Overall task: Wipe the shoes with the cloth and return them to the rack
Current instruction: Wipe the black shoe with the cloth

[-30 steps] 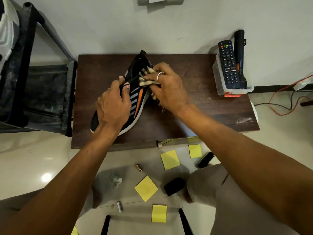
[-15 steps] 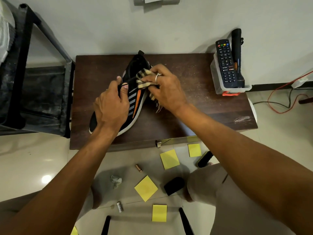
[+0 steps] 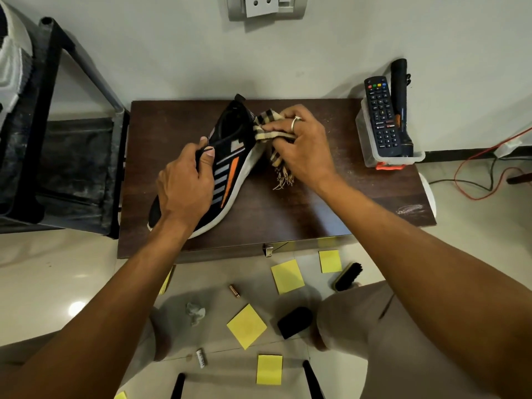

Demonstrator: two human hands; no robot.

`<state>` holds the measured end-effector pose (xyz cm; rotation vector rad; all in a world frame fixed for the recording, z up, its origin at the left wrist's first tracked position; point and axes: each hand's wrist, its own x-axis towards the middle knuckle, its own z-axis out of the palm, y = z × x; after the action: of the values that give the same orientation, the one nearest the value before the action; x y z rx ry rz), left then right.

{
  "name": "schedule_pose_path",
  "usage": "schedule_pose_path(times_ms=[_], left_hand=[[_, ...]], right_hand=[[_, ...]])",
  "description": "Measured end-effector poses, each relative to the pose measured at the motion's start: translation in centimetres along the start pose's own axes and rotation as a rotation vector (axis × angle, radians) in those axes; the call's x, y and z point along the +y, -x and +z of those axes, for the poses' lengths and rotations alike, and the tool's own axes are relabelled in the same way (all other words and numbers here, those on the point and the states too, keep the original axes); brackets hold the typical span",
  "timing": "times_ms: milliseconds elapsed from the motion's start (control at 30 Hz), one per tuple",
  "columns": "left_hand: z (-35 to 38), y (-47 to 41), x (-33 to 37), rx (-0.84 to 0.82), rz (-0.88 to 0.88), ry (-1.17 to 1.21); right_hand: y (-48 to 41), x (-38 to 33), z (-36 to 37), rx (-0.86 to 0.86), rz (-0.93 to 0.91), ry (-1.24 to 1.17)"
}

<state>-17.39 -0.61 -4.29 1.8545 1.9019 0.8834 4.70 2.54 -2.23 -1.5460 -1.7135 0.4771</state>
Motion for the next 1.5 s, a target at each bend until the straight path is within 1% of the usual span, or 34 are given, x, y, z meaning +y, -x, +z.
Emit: schedule_pose_path(times_ms=[67, 133, 167, 267, 333, 533, 633, 667, 700, 767, 800, 833, 967, 1000, 1133, 1233, 1300, 1367, 1433, 1500], left_hand=[[0.1, 0.0, -0.1, 0.007, 0.003, -0.008], [0.2, 0.0, -0.1, 0.019, 0.013, -0.018], [0.2, 0.1, -0.1, 0.022, 0.016, -0.023], [0.3, 0.1, -0.2, 0.028, 0.022, -0.028], [0.4, 0.2, -0.3, 0.032, 0.034, -0.021], [0.6, 0.2, -0.3, 0.024, 0.041, -0.027], [0.4, 0.2, -0.4, 0.029, 0.038, -0.021], [0.4, 0.2, -0.4, 0.028, 0.032, -0.017], [0.4, 0.2, -0.3, 0.027, 0.027, -0.01], [0.3, 0.2, -0.3, 0.026, 0.02, 0.007], [0.2, 0.2, -0.3, 0.023, 0.016, 0.007], [0.2, 0.2, -0.3, 0.02, 0.012, 0.003], [0.3, 0.2, -0.5, 0.019, 0.02, 0.015], [0.3, 0.2, -0.5, 0.014, 0.025, 0.011], [0.0, 0.4, -0.1, -0.001, 0.04, 0.005], [-0.2, 0.5, -0.1, -0.012, 0.044, 0.0], [-0.4, 0.4, 0.1, -0.039, 0.043, -0.002], [-0.6, -0.1, 0.3, -0.08, 0.028, 0.034], [-1.1, -1.1, 0.1, -0.148, -0.021, 0.083], [-1.9, -2.3, -0.3, -0.208, -0.055, 0.075]], right_hand=[[-0.3, -0.2, 0.0, 0.029, 0.11, -0.058], [-0.1, -0.7, 0.8, 0.003, 0.172, -0.101], [0.3, -1.1, 1.3, -0.008, 0.186, -0.12], [1.3, -2.2, 2.3, 0.03, 0.22, -0.175], [2.2, -2.9, 2.7, 0.002, 0.208, -0.18], [4.3, -4.5, 4.1, -0.144, 0.081, -0.095], [3.8, -4.2, 2.7, -0.289, -0.077, 0.01], [3.3, -3.9, 2.3, -0.3, -0.132, 0.059], [2.7, -3.5, 2.0, -0.269, -0.162, 0.099], [1.4, -2.6, 1.9, -0.154, -0.157, 0.147], [1.1, -2.6, 2.0, -0.125, -0.154, 0.16], [1.1, -2.8, 2.3, -0.135, -0.173, 0.165], [2.8, -4.5, 2.8, -0.328, -0.344, 0.148], [2.5, -4.3, 2.6, -0.335, -0.355, 0.162], [0.6, -2.1, 1.5, -0.182, -0.253, 0.26], [0.6, -1.7, 1.6, -0.148, -0.215, 0.242], [0.6, -1.6, 1.6, -0.095, -0.147, 0.17], [0.1, -1.3, 0.9, 0.013, 0.015, 0.047], [-0.7, -1.0, 0.0, 0.087, 0.214, -0.088], [-0.9, -0.9, -0.4, 0.084, 0.362, -0.184]])
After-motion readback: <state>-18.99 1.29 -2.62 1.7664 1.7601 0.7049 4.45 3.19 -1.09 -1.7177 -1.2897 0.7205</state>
